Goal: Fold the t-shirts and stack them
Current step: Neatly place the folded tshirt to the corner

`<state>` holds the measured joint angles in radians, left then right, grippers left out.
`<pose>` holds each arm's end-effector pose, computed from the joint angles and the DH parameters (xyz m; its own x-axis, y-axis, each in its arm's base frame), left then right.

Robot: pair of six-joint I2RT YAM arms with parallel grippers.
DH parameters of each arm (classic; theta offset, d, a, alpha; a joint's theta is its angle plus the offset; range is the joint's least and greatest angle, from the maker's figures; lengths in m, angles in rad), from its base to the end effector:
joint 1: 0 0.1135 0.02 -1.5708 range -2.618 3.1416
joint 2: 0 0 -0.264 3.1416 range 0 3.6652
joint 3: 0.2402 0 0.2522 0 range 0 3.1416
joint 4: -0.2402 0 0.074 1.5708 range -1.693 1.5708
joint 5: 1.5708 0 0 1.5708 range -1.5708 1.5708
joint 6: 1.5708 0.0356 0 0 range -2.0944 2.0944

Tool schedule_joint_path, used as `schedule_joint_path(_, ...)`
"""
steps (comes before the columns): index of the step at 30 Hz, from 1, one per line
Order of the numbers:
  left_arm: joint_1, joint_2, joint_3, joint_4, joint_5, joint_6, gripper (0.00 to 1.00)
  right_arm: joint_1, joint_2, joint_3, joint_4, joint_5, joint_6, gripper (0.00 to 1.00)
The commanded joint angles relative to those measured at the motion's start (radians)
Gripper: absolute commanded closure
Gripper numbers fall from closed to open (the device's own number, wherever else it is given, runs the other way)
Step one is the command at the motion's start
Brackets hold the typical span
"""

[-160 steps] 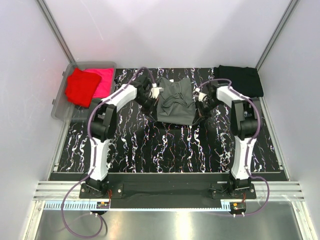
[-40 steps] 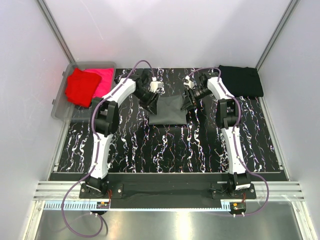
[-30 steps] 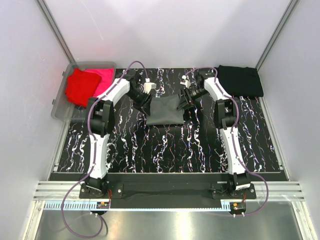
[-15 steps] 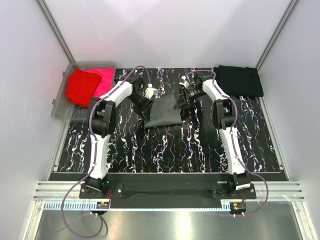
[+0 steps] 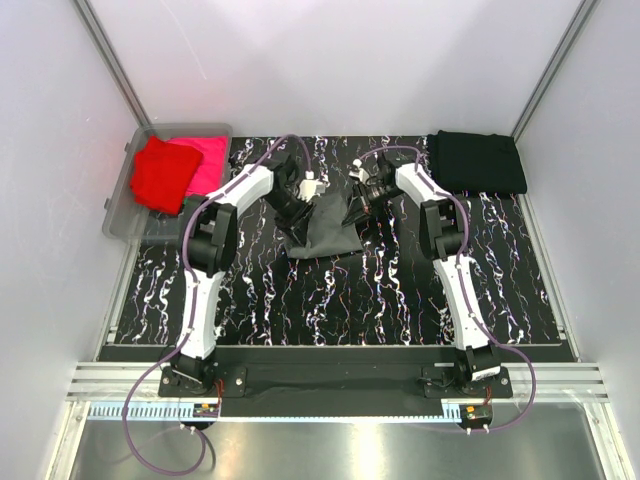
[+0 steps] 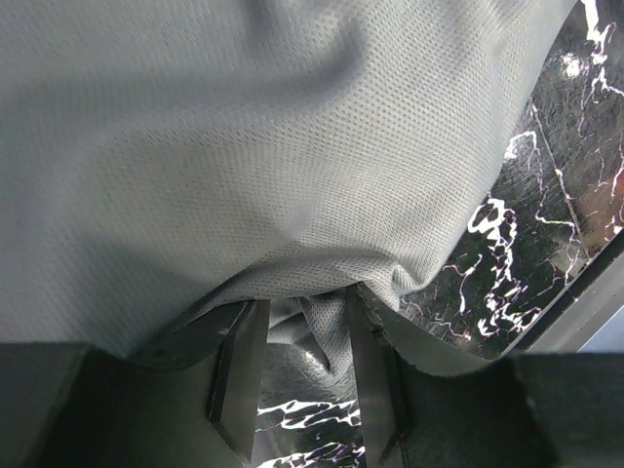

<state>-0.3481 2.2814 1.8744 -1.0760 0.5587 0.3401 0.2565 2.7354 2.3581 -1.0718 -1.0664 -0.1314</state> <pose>0.4166 -0.1713 0.1679 -0.7717 0.5809 -0.2588 0.6262 0.6231 -0.4686 0.4984 0.1629 0.0928 -0.9223 -0.3074 -0.2342 -0.3493 0.4037 0.8456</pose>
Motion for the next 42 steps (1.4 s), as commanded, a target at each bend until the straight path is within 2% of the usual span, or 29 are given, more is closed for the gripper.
schedule_joint_path(1,0.0,-0.052,-0.014,0.024,-0.014,-0.001,0.59,0.004,-0.054,-0.006,-0.03,0.069,-0.057,1.0)
schedule_joint_path(9,0.078,-0.298,-0.081,-0.001,-0.002,0.008,0.55,-0.056,-0.258,0.026,-0.142,0.298,-0.246,1.0)
schedule_joint_path(15,0.126,-0.303,-0.093,-0.015,0.01,0.039,0.57,-0.109,-0.39,-0.025,-0.152,0.46,-0.306,1.0)
schedule_joint_path(19,0.129,-0.248,-0.029,-0.028,0.055,0.02,0.59,-0.149,-0.447,-0.049,-0.146,0.546,-0.327,1.0)
schedule_joint_path(28,0.127,-0.128,0.152,-0.044,0.03,-0.015,0.6,-0.25,-0.389,0.093,-0.122,0.704,-0.358,1.0)
schedule_joint_path(34,0.127,-0.128,0.12,-0.047,0.021,-0.003,0.61,-0.303,-0.271,0.331,-0.119,0.757,-0.378,1.0)
schedule_joint_path(42,0.127,-0.119,0.109,-0.048,0.01,0.002,0.61,-0.312,-0.253,0.403,-0.054,0.816,-0.379,1.0)
